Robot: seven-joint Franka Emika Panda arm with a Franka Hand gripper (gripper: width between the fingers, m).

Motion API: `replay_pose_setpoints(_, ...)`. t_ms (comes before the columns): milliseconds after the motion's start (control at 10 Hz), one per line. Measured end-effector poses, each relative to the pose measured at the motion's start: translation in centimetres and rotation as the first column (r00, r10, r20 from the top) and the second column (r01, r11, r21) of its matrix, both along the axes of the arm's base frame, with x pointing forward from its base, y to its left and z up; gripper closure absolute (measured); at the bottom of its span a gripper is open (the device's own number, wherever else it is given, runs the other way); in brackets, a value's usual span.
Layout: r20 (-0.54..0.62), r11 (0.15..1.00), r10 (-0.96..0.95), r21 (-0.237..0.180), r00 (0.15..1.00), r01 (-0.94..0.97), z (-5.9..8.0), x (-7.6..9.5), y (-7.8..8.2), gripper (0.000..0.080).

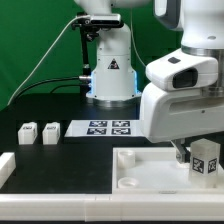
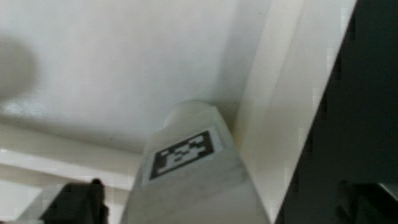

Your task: Assemble one leg

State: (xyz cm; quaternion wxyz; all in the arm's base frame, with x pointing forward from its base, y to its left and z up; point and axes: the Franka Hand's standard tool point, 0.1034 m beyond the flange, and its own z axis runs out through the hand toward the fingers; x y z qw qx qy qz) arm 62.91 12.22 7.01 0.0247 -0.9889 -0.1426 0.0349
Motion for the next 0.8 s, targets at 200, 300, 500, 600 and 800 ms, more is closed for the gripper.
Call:
replay_pose_setpoints(200, 0.011, 0.974, 0.225, 0.015, 0.974, -0.225, -0.01, 0.05, -0.32, 0.0151)
replay_pose_setpoints(300, 0.014, 0.956, 0.292, 0.020, 0.956, -0.293, -0.03, 0.03, -0.36, 0.0151)
replay_pose_setpoints(500, 0.017, 0.937, 0.347, 0.024, 0.938, -0.347, -0.05, 0.04, -0.50, 0.0151)
replay_pose_setpoints(600, 0.017, 0.937, 0.347, 0.024, 0.938, -0.347, -0.06, 0.04, -0.52, 0.0272)
replay_pose_setpoints(800, 0.017, 0.938, 0.347, 0.024, 0.938, -0.347, -0.06, 0.04, -0.54, 0.0412)
